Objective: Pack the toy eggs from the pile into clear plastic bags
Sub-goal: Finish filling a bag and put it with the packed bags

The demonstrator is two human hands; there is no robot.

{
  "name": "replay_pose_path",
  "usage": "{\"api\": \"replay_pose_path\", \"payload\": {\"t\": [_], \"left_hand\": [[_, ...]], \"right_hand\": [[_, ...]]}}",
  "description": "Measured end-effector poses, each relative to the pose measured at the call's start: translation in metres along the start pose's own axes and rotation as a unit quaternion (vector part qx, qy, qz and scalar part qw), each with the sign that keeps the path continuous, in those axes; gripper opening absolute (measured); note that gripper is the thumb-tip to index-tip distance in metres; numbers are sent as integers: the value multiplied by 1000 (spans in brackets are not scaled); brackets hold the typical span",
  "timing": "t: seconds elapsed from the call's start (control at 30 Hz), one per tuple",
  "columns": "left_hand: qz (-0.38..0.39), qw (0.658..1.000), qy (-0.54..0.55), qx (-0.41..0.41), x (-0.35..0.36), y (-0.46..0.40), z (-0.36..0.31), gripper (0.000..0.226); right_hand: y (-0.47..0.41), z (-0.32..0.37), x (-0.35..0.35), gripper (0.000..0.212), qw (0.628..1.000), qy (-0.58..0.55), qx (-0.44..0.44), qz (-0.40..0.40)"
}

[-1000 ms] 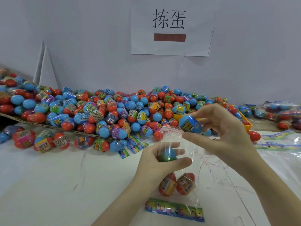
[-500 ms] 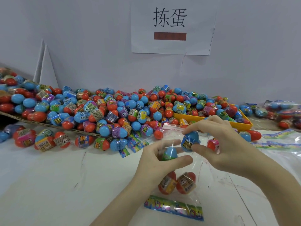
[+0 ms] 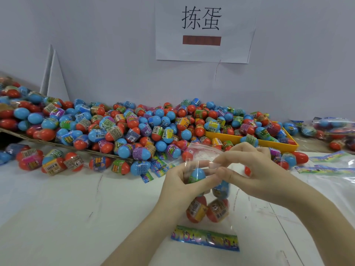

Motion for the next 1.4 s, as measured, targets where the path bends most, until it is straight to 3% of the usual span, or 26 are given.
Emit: {"api": "replay_pose_path", "payload": {"t": [0.07,0.17,0.23,0.33,0.43,0.53,0.73,0.8,0.9,0.97,1.03,1.1,1.17,1.23,1.4], "left_hand": [[-15,1000,14,-6,-2,-1,0,50],[-12,1000,23,-15,-2,-2,1,48],[-13,999,31,-20,-2,-3,2,40],[-32,998,50,-27,-5,-4,2,38],[-48,996,67,-44,-7,-4,2,37],[-42,995,71,-56,-7,-4,1,38],[-73,996,34,-31,-11,-7,-2,26],[-100,994,37,-6,-15,-8,-4,20],[-113,993,30,19,-17,-7,-7,18],[-110,993,18,32,-16,-5,-8,15],[-98,994,8,50,-13,-4,-9,14],[-86,994,3,69,-10,-2,-10,15],[-73,994,0,80,-6,1,-12,19],[-53,996,-7,77,-4,2,-13,26],[-28,998,-8,52,-6,0,-12,47]], "right_hand": [[0,2,-2,35,1000,15,-19,-12],[-1,4,-2,40,997,70,-33,-21],[-2,3,-1,43,994,81,-32,-68],[-6,-5,0,76,981,-83,38,-172],[-7,-16,13,103,934,-298,155,-121],[-8,-23,30,81,905,-382,185,-37],[-10,-35,35,32,883,-430,177,-59],[-9,-34,34,27,894,-405,188,-37],[-8,-23,28,53,913,-372,164,-29],[-9,-17,21,64,920,-349,140,-113],[-9,-7,10,48,933,-248,73,-249],[-7,8,1,26,944,-60,-50,-320],[-4,17,3,18,927,139,-132,-324],[-3,22,7,20,903,251,-164,-308],[-4,28,14,27,882,335,-204,-263]]}}
Point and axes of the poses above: each hand's wrist, its own y-axis away from the middle knuckle, its own x-axis out of the palm, z = x × y, the point moved 3 cm from there along -y, towards the middle knuckle, and after that the axes turned 9 degrees about -x, right-handed, at the moved point
